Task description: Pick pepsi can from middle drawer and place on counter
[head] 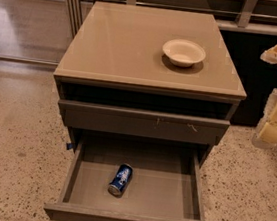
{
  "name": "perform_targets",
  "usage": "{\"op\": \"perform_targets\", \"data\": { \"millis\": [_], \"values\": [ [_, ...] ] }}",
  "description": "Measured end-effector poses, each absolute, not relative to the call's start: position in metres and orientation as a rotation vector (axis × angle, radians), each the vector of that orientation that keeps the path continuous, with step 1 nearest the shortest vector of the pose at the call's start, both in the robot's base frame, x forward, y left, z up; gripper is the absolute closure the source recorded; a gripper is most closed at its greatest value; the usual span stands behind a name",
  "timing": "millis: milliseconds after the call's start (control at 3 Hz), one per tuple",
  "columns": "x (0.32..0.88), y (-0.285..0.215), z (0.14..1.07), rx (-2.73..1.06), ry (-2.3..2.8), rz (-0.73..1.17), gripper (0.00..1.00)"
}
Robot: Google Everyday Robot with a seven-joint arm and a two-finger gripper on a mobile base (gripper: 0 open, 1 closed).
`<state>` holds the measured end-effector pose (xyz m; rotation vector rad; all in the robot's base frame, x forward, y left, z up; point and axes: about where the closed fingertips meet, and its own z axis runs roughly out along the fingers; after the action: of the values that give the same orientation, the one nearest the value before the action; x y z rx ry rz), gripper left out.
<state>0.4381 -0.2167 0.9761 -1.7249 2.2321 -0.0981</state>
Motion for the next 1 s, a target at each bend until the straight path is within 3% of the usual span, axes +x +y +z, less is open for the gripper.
{"op": "perform_targets", "data": {
  "millis": [667, 1000],
  "values": [
    [0.44, -0.213, 0.972, -1.684, 2.22, -0.073, 0.0],
    [0.432, -0.2, 0.942, -1.509, 2.257, 0.065, 0.0]
  ]
}}
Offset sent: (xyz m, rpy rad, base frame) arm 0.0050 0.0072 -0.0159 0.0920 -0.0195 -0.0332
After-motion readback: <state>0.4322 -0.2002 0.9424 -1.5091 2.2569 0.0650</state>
